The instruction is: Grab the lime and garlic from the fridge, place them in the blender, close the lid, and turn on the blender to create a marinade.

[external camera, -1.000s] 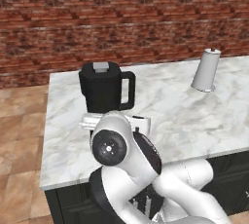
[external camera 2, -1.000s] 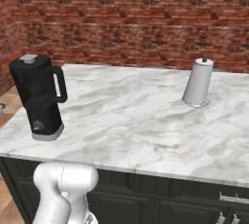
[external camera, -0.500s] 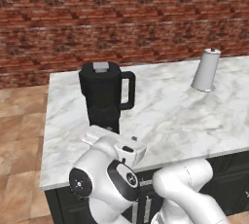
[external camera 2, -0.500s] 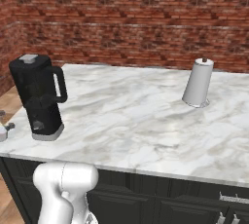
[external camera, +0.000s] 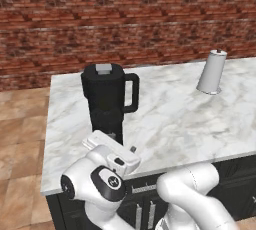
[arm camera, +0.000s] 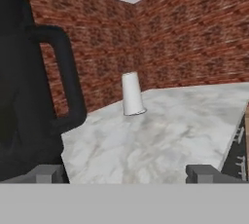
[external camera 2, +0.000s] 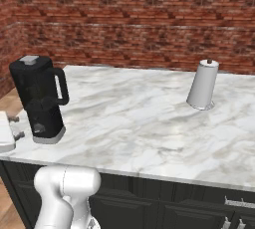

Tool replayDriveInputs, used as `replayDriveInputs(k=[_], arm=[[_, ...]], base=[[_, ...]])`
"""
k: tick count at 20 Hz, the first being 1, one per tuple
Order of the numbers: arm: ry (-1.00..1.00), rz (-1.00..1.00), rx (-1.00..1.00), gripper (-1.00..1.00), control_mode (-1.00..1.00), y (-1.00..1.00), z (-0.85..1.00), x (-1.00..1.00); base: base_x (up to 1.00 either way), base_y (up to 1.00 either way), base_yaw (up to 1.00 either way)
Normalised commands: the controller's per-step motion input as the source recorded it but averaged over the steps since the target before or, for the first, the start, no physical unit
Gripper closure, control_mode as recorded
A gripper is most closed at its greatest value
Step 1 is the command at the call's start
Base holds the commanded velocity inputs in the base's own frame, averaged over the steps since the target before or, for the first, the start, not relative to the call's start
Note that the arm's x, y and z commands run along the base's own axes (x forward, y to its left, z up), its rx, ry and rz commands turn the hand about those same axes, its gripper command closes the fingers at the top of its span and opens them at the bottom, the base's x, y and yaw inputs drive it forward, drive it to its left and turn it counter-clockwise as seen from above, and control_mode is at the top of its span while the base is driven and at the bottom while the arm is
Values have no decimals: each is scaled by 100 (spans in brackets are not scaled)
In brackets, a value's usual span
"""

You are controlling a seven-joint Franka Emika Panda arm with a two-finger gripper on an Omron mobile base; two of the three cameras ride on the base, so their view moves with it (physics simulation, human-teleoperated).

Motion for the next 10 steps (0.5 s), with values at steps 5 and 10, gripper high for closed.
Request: replayDriveInputs(k=[5, 10], arm=[[-2, 0, 0, -100, -100, -14, -38, 33], [0, 0, 0, -100, -100, 0, -21, 32]], base=[[0, 0, 0], [0, 0, 0]])
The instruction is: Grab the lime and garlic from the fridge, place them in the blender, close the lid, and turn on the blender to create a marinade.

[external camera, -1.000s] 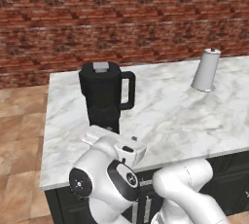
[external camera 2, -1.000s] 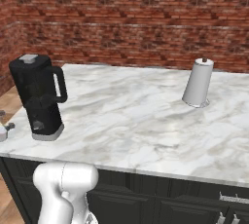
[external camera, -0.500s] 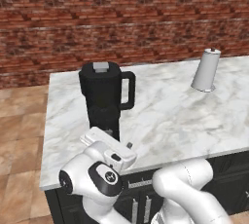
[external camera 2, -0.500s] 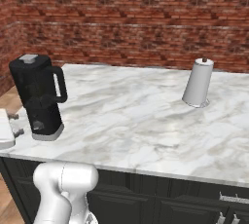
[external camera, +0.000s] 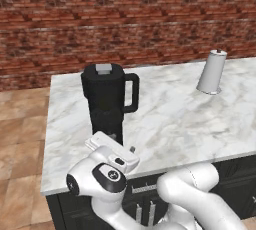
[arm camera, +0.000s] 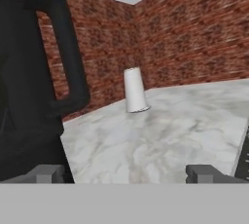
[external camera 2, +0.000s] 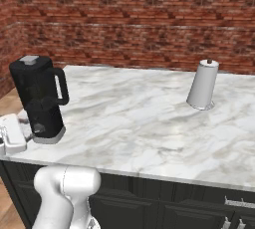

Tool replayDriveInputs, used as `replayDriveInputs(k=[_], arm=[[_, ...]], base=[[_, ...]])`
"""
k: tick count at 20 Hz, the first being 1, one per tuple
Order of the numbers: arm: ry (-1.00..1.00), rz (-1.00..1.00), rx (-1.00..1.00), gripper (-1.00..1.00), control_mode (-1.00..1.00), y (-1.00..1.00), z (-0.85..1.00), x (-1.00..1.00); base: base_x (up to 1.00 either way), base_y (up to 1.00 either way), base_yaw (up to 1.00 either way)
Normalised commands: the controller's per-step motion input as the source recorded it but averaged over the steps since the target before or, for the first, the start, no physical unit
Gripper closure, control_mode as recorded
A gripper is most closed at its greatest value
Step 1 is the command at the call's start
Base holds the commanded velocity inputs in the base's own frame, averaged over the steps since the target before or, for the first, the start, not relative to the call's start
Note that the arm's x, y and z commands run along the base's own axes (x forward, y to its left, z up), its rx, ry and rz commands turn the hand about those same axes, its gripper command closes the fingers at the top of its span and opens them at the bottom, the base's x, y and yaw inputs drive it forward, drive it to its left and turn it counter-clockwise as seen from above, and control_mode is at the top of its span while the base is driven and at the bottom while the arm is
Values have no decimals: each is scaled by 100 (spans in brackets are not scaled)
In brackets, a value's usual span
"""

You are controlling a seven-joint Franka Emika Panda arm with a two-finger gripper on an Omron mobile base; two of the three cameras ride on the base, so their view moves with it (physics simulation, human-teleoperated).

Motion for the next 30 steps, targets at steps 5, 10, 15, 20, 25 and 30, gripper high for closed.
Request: replayDriveInputs(k=[5, 10, 15, 20, 25, 30], arm=[[0, 0, 0, -100, -100, 2, -14, 34], [0, 0, 0, -100, -100, 8, -21, 37], [0, 0, 0, -100, -100, 9, -22, 29], [0, 0, 0, -100, -100, 22, -16, 25], [0, 0, 0, -100, -100, 25, -19, 25], [0, 0, 0, -100, -100, 11, -20, 25]], base=[[0, 0, 0], [0, 0, 0], [0, 0, 0], [0, 0, 0], [0, 0, 0], [0, 0, 0]])
